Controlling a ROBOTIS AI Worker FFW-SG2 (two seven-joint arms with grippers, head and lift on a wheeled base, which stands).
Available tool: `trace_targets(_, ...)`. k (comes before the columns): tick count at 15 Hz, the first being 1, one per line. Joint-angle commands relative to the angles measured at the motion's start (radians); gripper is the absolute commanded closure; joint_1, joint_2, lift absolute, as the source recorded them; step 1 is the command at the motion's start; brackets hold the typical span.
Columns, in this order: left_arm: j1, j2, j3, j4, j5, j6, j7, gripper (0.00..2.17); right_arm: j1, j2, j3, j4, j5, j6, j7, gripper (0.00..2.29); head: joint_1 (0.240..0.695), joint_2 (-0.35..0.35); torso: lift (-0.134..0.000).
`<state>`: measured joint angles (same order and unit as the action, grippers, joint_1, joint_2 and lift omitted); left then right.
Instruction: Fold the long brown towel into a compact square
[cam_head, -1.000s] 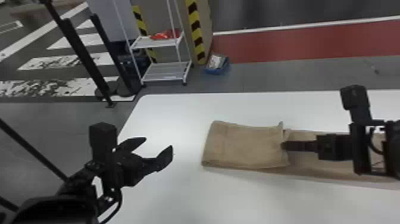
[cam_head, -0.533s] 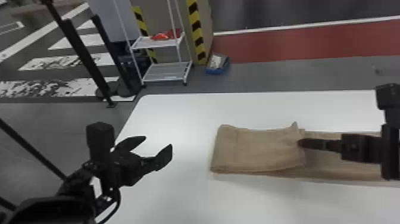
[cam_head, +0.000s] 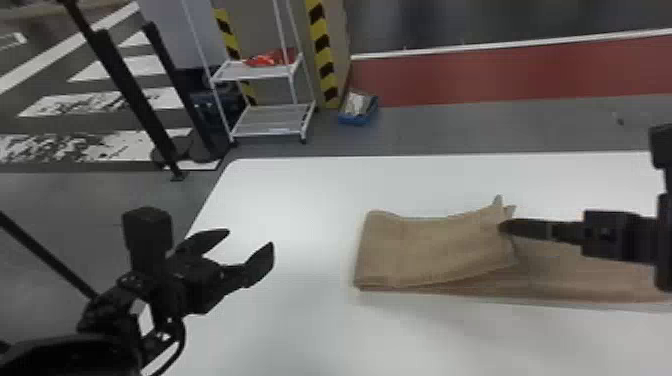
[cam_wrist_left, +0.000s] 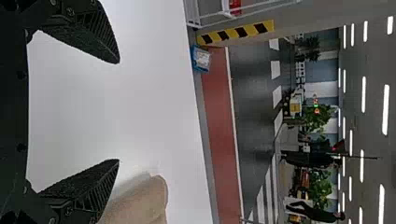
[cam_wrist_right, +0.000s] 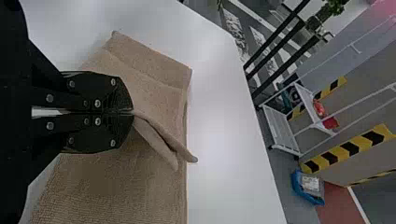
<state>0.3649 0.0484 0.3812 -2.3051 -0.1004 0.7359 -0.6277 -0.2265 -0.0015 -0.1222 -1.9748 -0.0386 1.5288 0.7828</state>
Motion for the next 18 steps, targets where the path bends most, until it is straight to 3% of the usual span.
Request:
trace_targets(1, -0.003, -0.001, -0.001, 0.004, 0.013, -0.003, 0.0, 0.15, -0.053, 0.002, -0.071, -0.056, -0.006, 0.043, 0.024, 1.11, 0.695, 0.253, -0.125)
trace_targets(8, -0.02, -0.01, -0.033, 0.001, 0.013, -0.006, 0.022, 0.15, 0.012, 0.002, -0.166, -0.082, -0.069, 0.043, 0.036, 1.11, 0.695, 0.191, -0.125)
trace_targets(13, -0.018, -0.013, -0.067, 0.006, 0.011, -0.006, 0.045, 0.15, -0.017, 0.002, -0.234, -0.081, -0.118, 0.043, 0.049, 1.11, 0.695, 0.161, -0.125)
trace_targets(18, -0.001, -0.016, -0.079, 0.009, 0.01, -0.006, 0.049, 0.15, -0.017, 0.002, -0.295, 0.002, -0.124, 0.043, 0.066, 1.11, 0.695, 0.125, -0.125)
